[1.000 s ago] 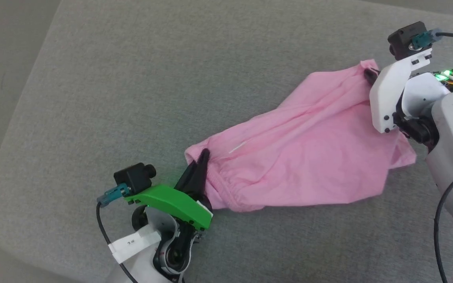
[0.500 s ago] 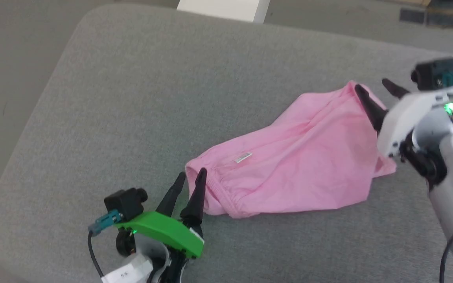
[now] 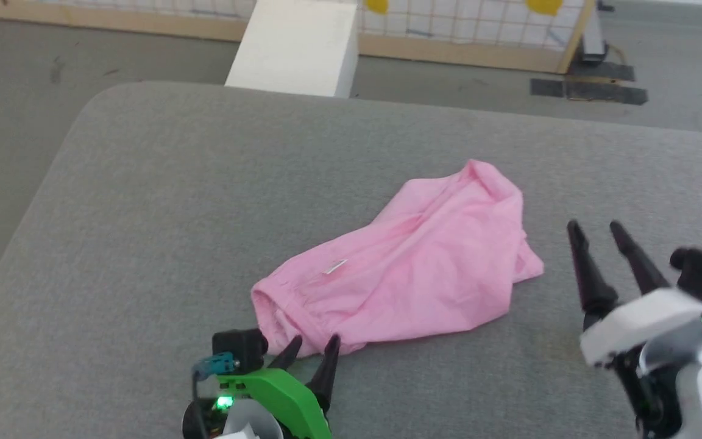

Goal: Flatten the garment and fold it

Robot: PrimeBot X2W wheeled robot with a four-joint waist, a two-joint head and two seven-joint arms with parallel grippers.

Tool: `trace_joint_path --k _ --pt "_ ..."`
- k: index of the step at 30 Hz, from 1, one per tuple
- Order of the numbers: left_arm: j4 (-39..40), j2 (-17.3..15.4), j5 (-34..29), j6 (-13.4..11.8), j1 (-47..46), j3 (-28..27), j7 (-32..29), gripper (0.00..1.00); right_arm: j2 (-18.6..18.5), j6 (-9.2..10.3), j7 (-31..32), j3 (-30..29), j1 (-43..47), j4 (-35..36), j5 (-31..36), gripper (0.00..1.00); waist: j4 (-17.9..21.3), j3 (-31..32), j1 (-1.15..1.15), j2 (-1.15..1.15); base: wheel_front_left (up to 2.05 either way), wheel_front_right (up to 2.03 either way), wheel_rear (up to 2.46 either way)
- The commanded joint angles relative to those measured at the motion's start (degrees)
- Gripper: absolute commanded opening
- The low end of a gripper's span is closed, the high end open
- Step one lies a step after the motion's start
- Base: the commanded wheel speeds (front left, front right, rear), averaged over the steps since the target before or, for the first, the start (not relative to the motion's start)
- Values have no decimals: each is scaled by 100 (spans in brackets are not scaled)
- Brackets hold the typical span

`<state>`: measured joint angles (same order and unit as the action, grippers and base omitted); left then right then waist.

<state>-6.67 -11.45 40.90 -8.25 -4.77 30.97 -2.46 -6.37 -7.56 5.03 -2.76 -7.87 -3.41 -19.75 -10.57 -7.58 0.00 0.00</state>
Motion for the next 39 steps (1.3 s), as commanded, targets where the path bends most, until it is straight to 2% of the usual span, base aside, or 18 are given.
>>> trace_joint_path --k 1,5,9,14,15,16,17,26,36,39 --pt "-94 -75 -71 -122 14 41 -139 100 96 8 -15 -25 173 190 107 100 233 152 0 0 0 0 0" --pt "-320 -110 -240 -517 -85 88 -447 100 292 8 -24 -68 497 567 101 100 385 121 0 0 0 0 0" --pt "-508 -101 -366 -890 -180 81 -653 100 339 8 -28 -78 647 715 86 100 487 82 0 0 0 0 0" --pt "-675 -71 -343 -1004 -260 104 -855 98 346 8 -30 10 682 706 42 100 532 33 0 0 0 0 0" --pt "-733 -81 -361 -1006 -287 138 -907 61 347 8 -25 38 674 698 58 100 528 16 0 0 0 0 0" --pt "-771 -79 -366 -999 -310 158 -934 36 347 8 -26 55 665 686 40 100 520 4 0 0 0 0 0" --pt "-813 -66 -362 -982 -340 175 -949 0 347 8 -16 89 647 671 46 100 508 -15 0 0 0 0 0" --pt "-946 47 -341 -761 -534 226 -724 0 348 8 98 201 89 84 456 100 346 -163 0 0 0 0 0" --pt "-943 132 -347 -569 -715 292 -514 0 348 8 980 183 -1274 -1938 680 100 22 -391 0 0 0 0 0" --pt "-968 160 -345 -537 -753 316 -480 0 348 8 1280 65 -1622 -2519 979 100 -59 -462 0 0 0 0 0"
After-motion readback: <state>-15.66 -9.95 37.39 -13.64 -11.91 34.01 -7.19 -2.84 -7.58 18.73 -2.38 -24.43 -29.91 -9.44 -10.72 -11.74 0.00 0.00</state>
